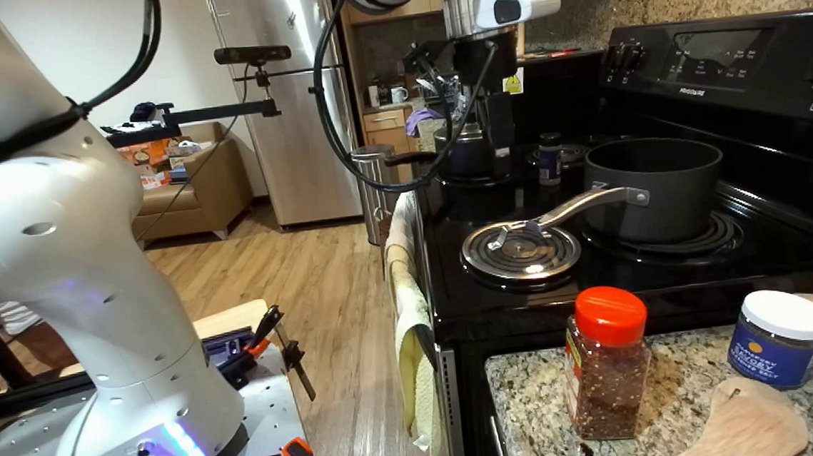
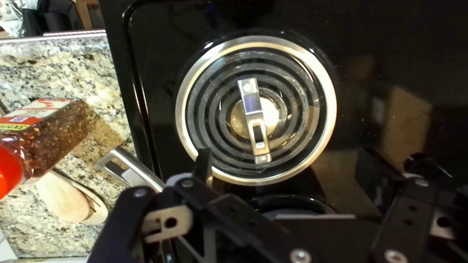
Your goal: Cover the grey pot with the pot on the stove
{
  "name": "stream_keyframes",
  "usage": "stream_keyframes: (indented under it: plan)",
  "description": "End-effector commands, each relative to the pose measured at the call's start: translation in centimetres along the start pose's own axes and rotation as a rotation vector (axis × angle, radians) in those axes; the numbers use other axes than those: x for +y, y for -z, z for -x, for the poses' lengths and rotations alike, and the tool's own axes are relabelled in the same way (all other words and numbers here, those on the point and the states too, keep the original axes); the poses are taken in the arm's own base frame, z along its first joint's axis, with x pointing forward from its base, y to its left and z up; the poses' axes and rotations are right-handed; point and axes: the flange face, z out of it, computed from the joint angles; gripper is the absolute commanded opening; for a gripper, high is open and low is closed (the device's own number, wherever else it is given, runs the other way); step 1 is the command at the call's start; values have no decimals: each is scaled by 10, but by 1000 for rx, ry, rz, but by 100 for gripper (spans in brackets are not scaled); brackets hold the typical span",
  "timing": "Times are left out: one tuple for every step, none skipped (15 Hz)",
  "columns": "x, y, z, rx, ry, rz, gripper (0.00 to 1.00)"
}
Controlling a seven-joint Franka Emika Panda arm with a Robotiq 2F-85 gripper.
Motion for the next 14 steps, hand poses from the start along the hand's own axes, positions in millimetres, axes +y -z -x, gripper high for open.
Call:
stream_keyframes:
  plan:
    - [-3,-16,-11,-34,1,-3,100]
    - [-3,-21,-12,-38,-2,8,100]
    - [-4,-26,-14,-49,-2,6,100]
    - [-3,-30,-16,-51,-4,8,100]
    - [-5,-37,-19,-53,3,5,100]
    - [-6,-42,-22,-55,5,6,100]
    - [-7,-47,-25,-54,4,5,100]
    - [-7,-51,-29,-44,4,9,100]
    - [-7,-56,-34,-33,5,7,100]
    - [-7,-61,-37,-26,7,4,100]
    - [-6,-67,-41,-27,3,7,100]
    - [-6,-72,-43,-31,-2,6,100]
    - [-5,-78,-45,-40,-3,8,100]
    - [-3,-83,-46,-54,-3,11,100]
